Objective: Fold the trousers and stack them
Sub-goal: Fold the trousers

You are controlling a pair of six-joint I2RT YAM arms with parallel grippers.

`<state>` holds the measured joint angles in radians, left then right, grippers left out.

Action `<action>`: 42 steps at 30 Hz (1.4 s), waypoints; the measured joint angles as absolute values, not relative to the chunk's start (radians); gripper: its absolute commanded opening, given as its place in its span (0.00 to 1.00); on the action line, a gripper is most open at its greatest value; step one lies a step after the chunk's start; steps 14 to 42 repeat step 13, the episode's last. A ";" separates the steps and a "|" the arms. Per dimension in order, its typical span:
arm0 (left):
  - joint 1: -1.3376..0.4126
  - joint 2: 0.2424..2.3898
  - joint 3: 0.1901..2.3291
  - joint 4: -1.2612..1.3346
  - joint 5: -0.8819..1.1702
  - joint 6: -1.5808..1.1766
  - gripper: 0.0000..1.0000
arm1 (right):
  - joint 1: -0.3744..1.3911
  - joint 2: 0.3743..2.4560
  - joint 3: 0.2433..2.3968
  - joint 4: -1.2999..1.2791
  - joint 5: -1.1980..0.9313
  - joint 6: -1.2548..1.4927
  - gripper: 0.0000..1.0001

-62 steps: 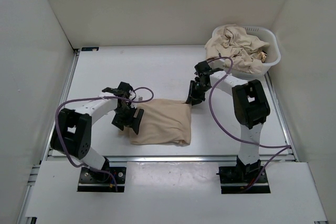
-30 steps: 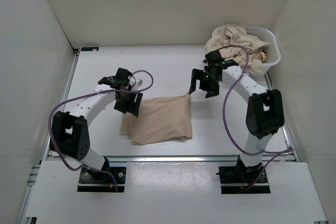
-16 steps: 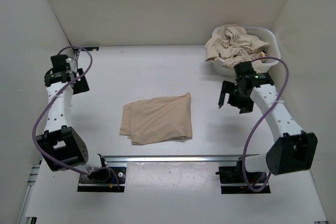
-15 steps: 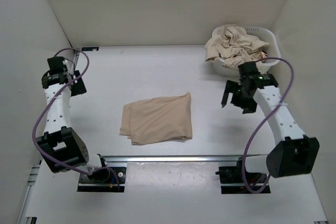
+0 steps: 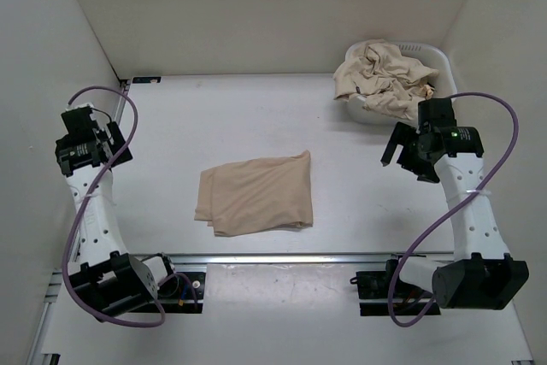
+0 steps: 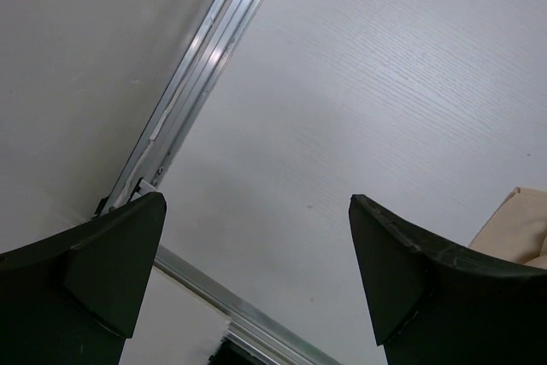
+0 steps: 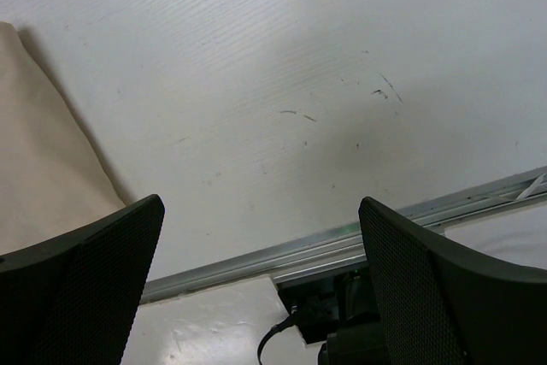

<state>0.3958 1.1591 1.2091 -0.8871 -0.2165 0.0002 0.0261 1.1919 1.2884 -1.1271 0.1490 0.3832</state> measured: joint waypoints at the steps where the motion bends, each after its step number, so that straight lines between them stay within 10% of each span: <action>1: 0.396 1.152 1.203 -0.887 -0.216 0.000 1.00 | 0.026 1.190 1.288 -1.127 0.147 0.383 0.99; 42: 0.396 1.148 1.175 -0.899 -0.216 0.000 1.00 | 0.026 1.131 1.253 -1.125 0.129 0.380 0.99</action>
